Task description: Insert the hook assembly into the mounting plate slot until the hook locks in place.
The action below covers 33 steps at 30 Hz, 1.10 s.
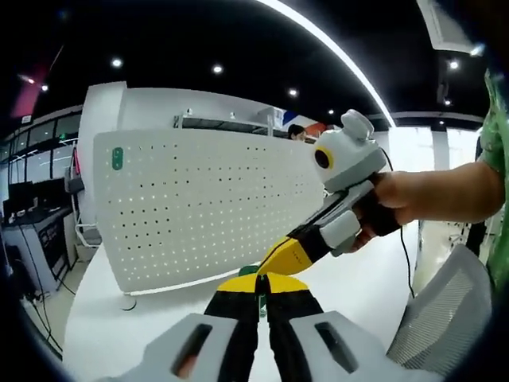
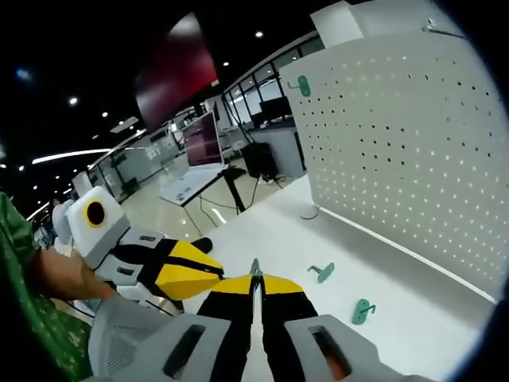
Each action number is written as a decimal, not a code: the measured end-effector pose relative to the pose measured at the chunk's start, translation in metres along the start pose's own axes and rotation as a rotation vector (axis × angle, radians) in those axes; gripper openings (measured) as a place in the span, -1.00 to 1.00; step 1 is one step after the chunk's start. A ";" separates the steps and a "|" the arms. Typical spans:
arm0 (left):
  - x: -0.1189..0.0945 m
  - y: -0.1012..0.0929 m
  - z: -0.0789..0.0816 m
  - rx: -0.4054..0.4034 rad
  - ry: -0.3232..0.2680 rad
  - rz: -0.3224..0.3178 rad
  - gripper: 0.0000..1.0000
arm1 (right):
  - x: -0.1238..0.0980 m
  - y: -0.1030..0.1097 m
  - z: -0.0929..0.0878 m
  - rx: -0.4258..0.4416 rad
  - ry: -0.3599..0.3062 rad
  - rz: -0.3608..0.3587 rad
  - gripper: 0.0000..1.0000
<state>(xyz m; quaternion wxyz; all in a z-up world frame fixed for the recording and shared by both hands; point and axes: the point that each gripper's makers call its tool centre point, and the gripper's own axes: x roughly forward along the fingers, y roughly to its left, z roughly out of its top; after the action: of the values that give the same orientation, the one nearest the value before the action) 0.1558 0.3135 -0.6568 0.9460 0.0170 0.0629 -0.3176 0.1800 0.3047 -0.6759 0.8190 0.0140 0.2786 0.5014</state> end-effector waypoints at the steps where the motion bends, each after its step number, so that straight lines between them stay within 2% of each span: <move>1: -0.001 0.001 -0.001 0.012 0.003 0.006 -0.96 | -0.001 0.000 0.000 0.003 0.002 0.002 -0.99; 5: -0.002 0.003 -0.003 0.015 0.007 0.018 -0.95 | -0.002 0.002 0.002 0.013 -0.004 0.006 -1.00; 11: -0.003 0.004 -0.001 0.095 0.021 0.057 -0.93 | -0.002 0.004 0.005 0.014 -0.018 -0.004 -1.00; 15: -0.002 0.004 -0.002 0.134 0.031 0.069 -0.76 | -0.003 0.007 0.009 0.017 -0.030 -0.001 -1.00; 33: 0.002 0.012 0.002 0.130 0.011 0.106 -0.85 | -0.003 0.020 0.017 0.016 -0.047 0.026 -1.00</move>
<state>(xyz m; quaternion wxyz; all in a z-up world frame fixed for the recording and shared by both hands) 0.1647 0.3222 -0.6548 0.9579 0.0836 0.0465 -0.2705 0.1707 0.3172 -0.6539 0.8185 0.0360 0.2632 0.5094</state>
